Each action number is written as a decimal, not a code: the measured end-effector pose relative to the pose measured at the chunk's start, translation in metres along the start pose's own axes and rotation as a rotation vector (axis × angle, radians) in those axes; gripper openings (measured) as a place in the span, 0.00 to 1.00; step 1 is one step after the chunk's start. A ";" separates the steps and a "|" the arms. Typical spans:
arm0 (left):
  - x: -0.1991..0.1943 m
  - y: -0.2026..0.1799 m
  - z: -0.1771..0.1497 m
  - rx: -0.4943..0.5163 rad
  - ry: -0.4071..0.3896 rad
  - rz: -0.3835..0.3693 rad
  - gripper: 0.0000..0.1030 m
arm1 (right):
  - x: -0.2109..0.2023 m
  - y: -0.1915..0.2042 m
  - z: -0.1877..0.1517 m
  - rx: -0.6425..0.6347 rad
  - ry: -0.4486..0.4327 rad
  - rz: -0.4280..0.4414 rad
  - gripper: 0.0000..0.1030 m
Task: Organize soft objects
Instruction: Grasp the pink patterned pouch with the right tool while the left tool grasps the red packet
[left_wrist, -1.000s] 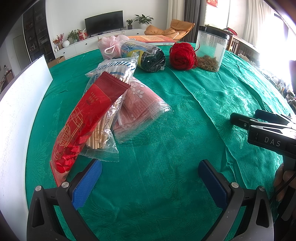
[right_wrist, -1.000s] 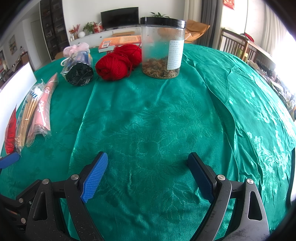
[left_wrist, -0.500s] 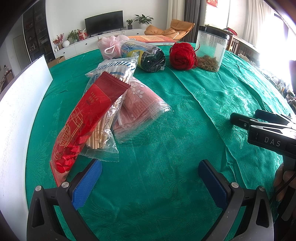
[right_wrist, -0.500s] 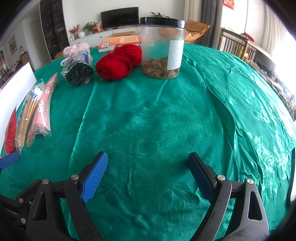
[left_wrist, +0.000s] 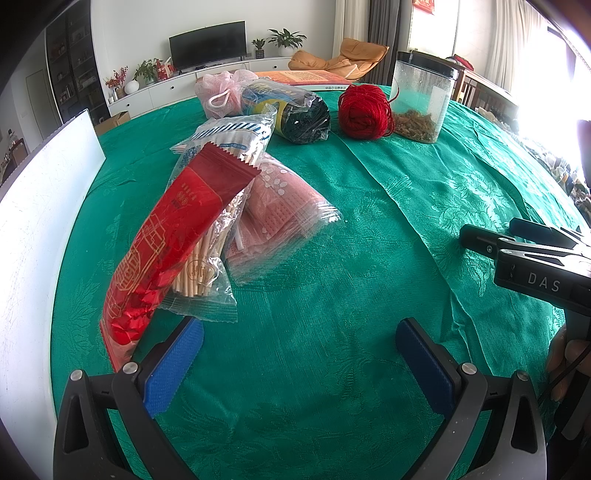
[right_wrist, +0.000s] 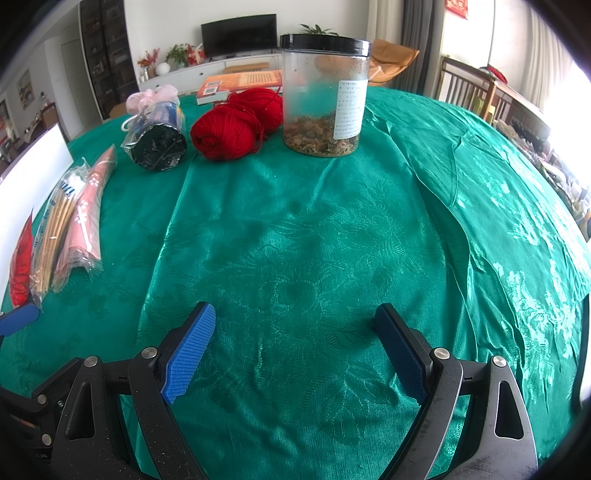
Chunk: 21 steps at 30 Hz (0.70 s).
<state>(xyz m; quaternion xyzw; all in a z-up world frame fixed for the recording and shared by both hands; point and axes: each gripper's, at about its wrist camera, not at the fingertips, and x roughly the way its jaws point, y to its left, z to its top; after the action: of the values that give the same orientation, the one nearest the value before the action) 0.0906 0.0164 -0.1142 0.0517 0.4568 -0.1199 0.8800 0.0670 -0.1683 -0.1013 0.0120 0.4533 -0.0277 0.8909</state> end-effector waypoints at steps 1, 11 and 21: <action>0.000 0.000 0.000 0.000 0.000 0.000 1.00 | 0.000 0.000 0.000 0.000 0.000 0.000 0.87; -0.034 0.008 -0.040 0.013 0.013 -0.055 1.00 | 0.001 0.000 0.001 0.000 0.001 0.005 0.88; -0.062 0.036 -0.063 -0.039 0.015 -0.047 1.00 | 0.007 0.062 0.041 -0.048 -0.001 0.385 0.84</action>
<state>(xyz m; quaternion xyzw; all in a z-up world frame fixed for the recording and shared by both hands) 0.0158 0.0741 -0.1003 0.0245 0.4666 -0.1314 0.8743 0.1077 -0.1085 -0.0835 0.0771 0.4429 0.1538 0.8799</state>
